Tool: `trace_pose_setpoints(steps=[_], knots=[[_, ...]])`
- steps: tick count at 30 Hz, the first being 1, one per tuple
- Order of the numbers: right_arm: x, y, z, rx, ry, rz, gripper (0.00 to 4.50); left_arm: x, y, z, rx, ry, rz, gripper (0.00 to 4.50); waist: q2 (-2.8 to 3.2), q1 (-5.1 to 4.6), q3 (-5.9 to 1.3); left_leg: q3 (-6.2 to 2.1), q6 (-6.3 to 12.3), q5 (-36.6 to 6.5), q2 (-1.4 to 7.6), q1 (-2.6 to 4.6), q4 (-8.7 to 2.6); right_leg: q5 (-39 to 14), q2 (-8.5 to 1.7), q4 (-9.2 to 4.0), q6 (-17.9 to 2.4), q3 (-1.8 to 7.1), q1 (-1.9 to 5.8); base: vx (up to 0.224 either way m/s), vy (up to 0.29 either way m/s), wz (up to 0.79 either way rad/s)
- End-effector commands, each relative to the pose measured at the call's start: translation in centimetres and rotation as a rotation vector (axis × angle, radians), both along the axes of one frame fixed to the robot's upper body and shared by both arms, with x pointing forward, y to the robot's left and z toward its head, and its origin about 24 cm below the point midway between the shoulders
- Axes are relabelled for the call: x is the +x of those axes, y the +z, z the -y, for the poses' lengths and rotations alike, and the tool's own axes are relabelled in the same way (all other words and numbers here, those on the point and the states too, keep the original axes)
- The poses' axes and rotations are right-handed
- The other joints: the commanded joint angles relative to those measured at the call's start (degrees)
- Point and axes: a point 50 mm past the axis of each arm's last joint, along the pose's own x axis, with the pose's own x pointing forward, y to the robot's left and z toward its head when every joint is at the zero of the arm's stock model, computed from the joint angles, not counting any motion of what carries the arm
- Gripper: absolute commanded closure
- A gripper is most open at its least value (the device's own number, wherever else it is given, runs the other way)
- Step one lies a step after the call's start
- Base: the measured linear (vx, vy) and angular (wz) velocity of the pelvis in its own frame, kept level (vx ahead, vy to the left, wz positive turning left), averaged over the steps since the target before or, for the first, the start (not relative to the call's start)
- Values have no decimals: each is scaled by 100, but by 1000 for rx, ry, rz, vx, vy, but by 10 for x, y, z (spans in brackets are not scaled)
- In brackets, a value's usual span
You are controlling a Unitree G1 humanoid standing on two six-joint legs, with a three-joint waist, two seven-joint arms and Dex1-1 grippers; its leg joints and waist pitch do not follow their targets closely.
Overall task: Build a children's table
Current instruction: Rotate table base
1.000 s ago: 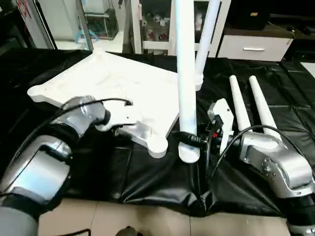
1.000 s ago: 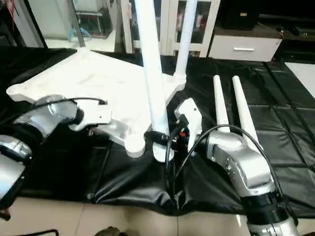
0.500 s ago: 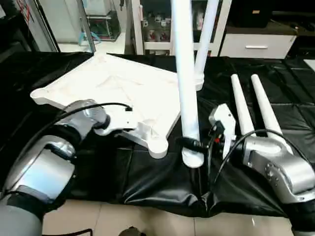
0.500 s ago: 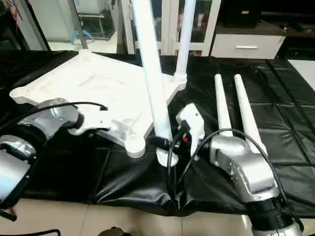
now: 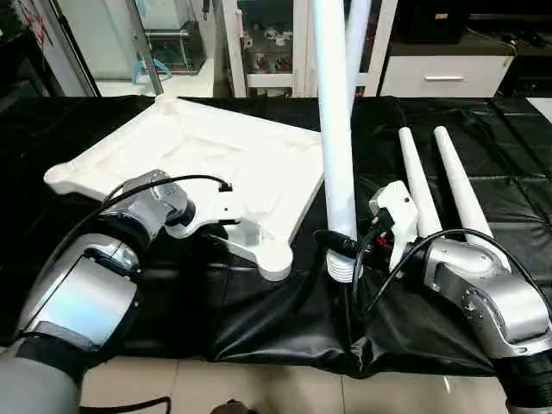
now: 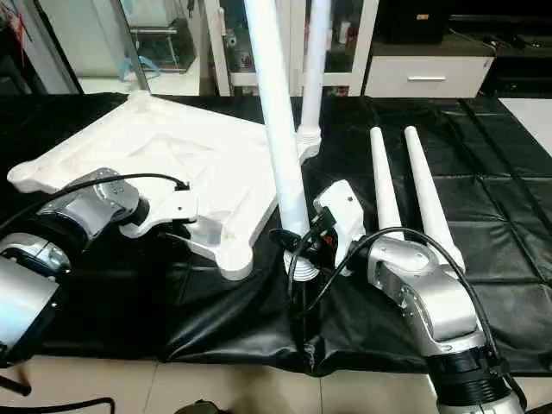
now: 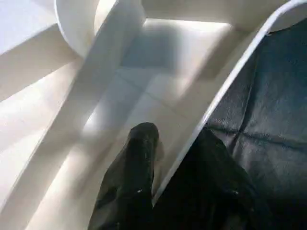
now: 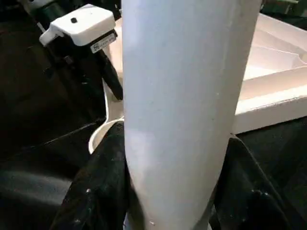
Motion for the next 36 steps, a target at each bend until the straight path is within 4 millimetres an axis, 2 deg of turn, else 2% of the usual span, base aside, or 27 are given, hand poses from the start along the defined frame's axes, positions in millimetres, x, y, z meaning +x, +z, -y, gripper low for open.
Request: trace_pose_setpoints(steps=[1, 2, 4, 5, 6, 7, 8, 9, 10, 11, 12, 13, 14, 15, 16, 17, 18, 20, 22, 23, 24, 25, 26, 30, 31, 33, 36], knots=[[5, 6, 1, 4, -25, 42, 266, -3, -13, -10, -88, 183, -21, 358, -54, 15, -412, -221, 101, -971, 536, 105, -437, -214, -693, -459, -1658, 322, 288, 0, 0, 0], [6, 6, 1, 6, -30, 42, 266, -3, -15, -11, -95, 213, -19, 358, -77, 3, -409, -222, 99, -1009, 536, 108, -447, -311, -688, -470, -1645, 323, 290, 0, 0, 0], [8, 5, 0, 9, -51, 42, 266, -3, -21, -14, -106, 307, -1, 363, -66, -45, -393, -231, 85, -1098, 531, 102, -459, -515, -683, -491, -1633, 322, 281, 0, 0, 0], [8, 5, 0, 9, -51, 42, 266, -3, -21, -14, -106, 307, -1, 364, -108, -71, -395, -227, 111, -1027, 515, 83, -453, -584, -686, -485, -1600, 325, 306, 0, 0, 0], [12, 5, -1, 19, -92, 40, 266, -5, -28, -14, -150, 409, 5, 365, -163, -90, -402, -216, 154, -903, 509, 69, -451, -624, -692, -485, -1551, 323, 317, 0, 0, 0], [13, 4, -1, 21, -102, 39, 266, -5, -30, -14, -159, 431, 5, 365, -137, -135, -390, -225, 178, -872, 506, 61, -446, -711, -693, -487, -1561, 313, 290, 0, 0, 0], [15, 4, -1, 24, -115, 37, 266, -6, -33, -13, -176, 464, 3, 365, -152, -152, -393, -214, 197, -898, 499, 75, -445, -795, -680, -518, -1543, 312, 282, 0, 0, 0], [15, 4, -1, 24, -118, 36, 266, -7, -34, -13, -180, 472, 2, 366, -172, -186, -382, -214, 220, -864, 491, 58, -448, -865, -673, -527, -1522, 312, 287, 0, 0, 0], [16, 3, -2, 29, -132, 33, 266, -9, -38, -10, -203, 480, 0, 367, -220, -188, -390, -200, 237, -827, 493, 66, -449, -875, -665, -525, -1504, 309, 289, 0, 0, 0], [17, 3, -3, 31, -139, 31, 266, -10, -39, -9, -216, 475, 0, 368, -197, -198, -381, -200, 269, -808, 495, 53, -449, -919, -670, -527, -1475, 316, 274, 0, 0, 0], [18, 2, -5, 31, -141, 30, 266, -15, -43, -3, -228, 461, -14, 371, -206, -196, -403, -209, 286, -746, 530, 69, -451, -852, -694, -499, -1479, 318, 278, 0, 0, 0], [19, 2, -5, 31, -141, 30, 266, -16, -44, -3, -229, 460, -15, 375, -175, -205, -393, -202, 312, -741, 539, 76, -458, -806, -670, -515, -1475, 319, 235, 0, 0, 0], [19, 2, -5, 30, -146, 29, 266, -17, -44, 0, -228, 450, -7, 375, -238, -212, -395, -177, 330, -761, 529, 92, -459, -807, -646, -531, -1463, 317, 225, 0, 0, 0], [21, 2, -7, 32, -154, 27, 266, -22, -44, 11, -270, 391, 25, 383, -240, -195, -397, -200, 332, -734, 553, 76, -468, -767, -689, -490, -1480, 319, 246, 0, 0, 0], [21, 2, -7, 32, -154, 27, 266, -22, -44, 11, -270, 391, 25, 383, -219, -198, -390, -199, 329, -763, 562, 78, -477, -825, -688, -506, -1459, 316, 226, 0, 0, 0], [22, 2, -8, 36, -158, 27, 266, -26, -43, 18, -298, 337, 51, 387, -253, -198, -385, -169, 303, -882, 541, 105, -479, -989, -650, -543, -1400, 317, 193, 0, 0, 0], [23, 2, -9, 39, -158, 27, 266, -30, -42, 24, -331, 266, 77, 387, -269, -199, -382, -192, 261, -936, 569, 88, -507, -1020, -674, -535, -1376, 322, 204, 0, 0, 0], [24, 4, -9, 43, -155, 25, 266, -35, -43, 29, -345, 195, 99, 401, -279, -209, -381, -186, 200, -1049, 561, 104, -531, -1073, -642, -539, -1285, 320, 187, 0, 0, 0], [24, 4, -10, 44, -154, 25, 266, -37, -43, 30, -350, 169, 104, 408, -262, -201, -387, -185, 132, -1128, 564, 123, -542, -983, -640, -539, -1247, 327, 171, 0, 0, 0], [24, 4, -10, 45, -148, 24, 266, -40, -42, 32, -357, 155, 108, 416, -286, -194, -382, -177, 91, -1181, 560, 140, -555, -937, -631, -546, -1227, 328, 164, 0, 0, 0], [24, 5, -10, 46, -144, 23, 266, -43, -41, 35, -377, 120, 112, 426, -290, -183, -390, -187, 68, -1121, 563, 126, -562, -795, -643, -521, -1226, 325, 188, 0, 0, 0], [24, 5, -10, 46, -143, 23, 266, -43, -41, 35, -377, 120, 111, 433, -323, -186, -399, -182, 91, -1007, 559, 109, -557, -648, -654, -506, -1236, 322, 210, 0, 0, 0], [24, 5, -10, 48, -137, 21, 266, -45, -41, 36, -375, 113, 106, 439, -318, -180, -414, -181, 103, -923, 565, 115, -552, -540, -661, -487, -1244, 318, 218, 0, 0, 0], [22, 8, -9, 48, -107, 22, 266, -53, -34, 39, -396, 50, 123, 449, -338, -181, -441, -136, 349, -378, 534, 108, -495, 165, -636, -440, -1325, 303, 226, 0, 0, 0], [23, 9, -8, 47, -109, 25, 266, -51, -32, 39, -395, 48, 142, 450, -332, -173, -449, -132, 405, -318, 532, 108, -484, 250, -629, -434, -1347, 295, 226, 0, 0, 0], [24, 10, -6, 46, -114, 32, 266, -45, -28, 38, -405, 72, 174, 403, -339, -161, -439, -126, 435, -370, 529, 114, -484, 196, -628, -446, -1361, 296, 222, 0, 0, 0], [26, 11, -4, 43, -120, 40, 266, -39, -24, 37, -403, 80, 173, 389, -329, -142, -420, -123, 319, -625, 527, 134, -501, -225, -627, -494, -1326, 304, 213, 0, 0, 0]])
